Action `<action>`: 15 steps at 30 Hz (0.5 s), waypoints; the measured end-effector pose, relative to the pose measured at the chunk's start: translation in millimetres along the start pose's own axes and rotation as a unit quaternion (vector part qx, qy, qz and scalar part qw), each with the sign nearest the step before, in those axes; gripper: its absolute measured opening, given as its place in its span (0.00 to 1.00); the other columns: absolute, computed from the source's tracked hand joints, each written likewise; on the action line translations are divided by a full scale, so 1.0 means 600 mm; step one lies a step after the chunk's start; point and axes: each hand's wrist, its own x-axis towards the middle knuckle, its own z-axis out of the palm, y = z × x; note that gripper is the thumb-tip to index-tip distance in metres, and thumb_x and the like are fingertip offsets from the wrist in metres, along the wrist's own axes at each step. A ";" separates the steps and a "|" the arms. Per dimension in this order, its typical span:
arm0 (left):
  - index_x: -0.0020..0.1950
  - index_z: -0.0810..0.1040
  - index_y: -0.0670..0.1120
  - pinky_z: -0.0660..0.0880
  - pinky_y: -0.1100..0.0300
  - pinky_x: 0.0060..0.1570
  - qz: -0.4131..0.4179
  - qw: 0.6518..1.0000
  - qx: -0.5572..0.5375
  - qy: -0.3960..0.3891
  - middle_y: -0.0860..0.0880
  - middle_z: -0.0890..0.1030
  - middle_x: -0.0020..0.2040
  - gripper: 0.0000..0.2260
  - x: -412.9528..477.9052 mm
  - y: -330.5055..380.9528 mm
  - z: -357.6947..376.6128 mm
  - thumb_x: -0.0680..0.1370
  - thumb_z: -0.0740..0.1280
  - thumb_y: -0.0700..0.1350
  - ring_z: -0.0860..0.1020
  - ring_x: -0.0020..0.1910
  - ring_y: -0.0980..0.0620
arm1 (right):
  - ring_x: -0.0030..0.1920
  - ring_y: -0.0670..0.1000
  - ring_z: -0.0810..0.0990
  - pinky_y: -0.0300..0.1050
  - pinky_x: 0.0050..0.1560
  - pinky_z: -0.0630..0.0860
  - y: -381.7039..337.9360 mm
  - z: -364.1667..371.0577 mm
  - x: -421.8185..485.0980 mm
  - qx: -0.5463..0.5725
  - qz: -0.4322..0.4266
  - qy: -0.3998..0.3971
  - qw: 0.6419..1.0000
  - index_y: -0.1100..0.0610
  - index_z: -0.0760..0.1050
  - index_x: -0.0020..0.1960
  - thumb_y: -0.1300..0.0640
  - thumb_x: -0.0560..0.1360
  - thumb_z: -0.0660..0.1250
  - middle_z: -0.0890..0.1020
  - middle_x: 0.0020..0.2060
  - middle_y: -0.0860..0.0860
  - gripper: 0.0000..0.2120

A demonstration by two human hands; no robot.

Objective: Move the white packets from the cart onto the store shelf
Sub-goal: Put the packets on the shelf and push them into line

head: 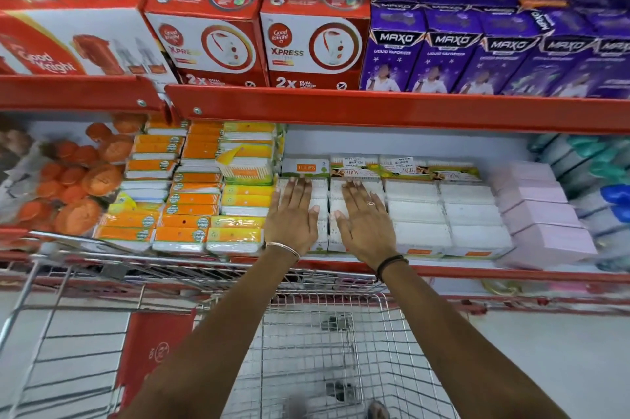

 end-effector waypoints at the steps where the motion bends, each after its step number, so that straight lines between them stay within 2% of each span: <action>1: 0.76 0.49 0.45 0.47 0.48 0.76 -0.001 1.000 -0.001 0.005 0.47 0.54 0.78 0.25 0.001 0.000 0.001 0.80 0.42 0.52 0.49 0.77 0.49 | 0.76 0.52 0.56 0.51 0.75 0.51 -0.001 0.000 0.001 0.001 0.000 0.002 1.000 0.57 0.53 0.75 0.43 0.76 0.40 0.62 0.75 0.55 0.31; 7: 0.76 0.51 0.46 0.47 0.48 0.75 -0.008 1.000 0.014 0.005 0.48 0.56 0.77 0.26 -0.003 0.007 -0.002 0.78 0.41 0.52 0.50 0.77 0.49 | 0.75 0.53 0.58 0.51 0.75 0.53 -0.005 -0.007 -0.006 0.007 0.004 0.007 1.000 0.58 0.55 0.74 0.44 0.76 0.42 0.64 0.73 0.56 0.31; 11: 0.76 0.49 0.46 0.43 0.46 0.75 -0.016 0.999 0.036 -0.004 0.48 0.54 0.78 0.24 -0.003 0.013 -0.013 0.81 0.43 0.52 0.47 0.77 0.50 | 0.75 0.52 0.56 0.48 0.75 0.49 0.004 -0.034 -0.013 0.045 -0.010 -0.012 0.999 0.58 0.54 0.74 0.40 0.75 0.39 0.62 0.75 0.56 0.34; 13: 0.76 0.51 0.45 0.44 0.46 0.75 -0.007 0.999 0.049 0.008 0.48 0.55 0.78 0.23 -0.005 0.019 -0.020 0.82 0.43 0.52 0.48 0.77 0.49 | 0.75 0.54 0.58 0.48 0.75 0.50 0.029 -0.056 -0.026 0.050 -0.006 0.010 0.999 0.58 0.55 0.74 0.41 0.76 0.40 0.63 0.74 0.56 0.33; 15: 0.75 0.54 0.44 0.45 0.46 0.75 0.007 0.999 0.029 0.029 0.46 0.59 0.76 0.27 -0.010 0.038 -0.026 0.79 0.39 0.53 0.50 0.77 0.48 | 0.73 0.56 0.62 0.51 0.74 0.55 0.072 -0.078 -0.045 0.050 0.026 0.040 0.998 0.58 0.57 0.73 0.42 0.76 0.41 0.65 0.73 0.56 0.31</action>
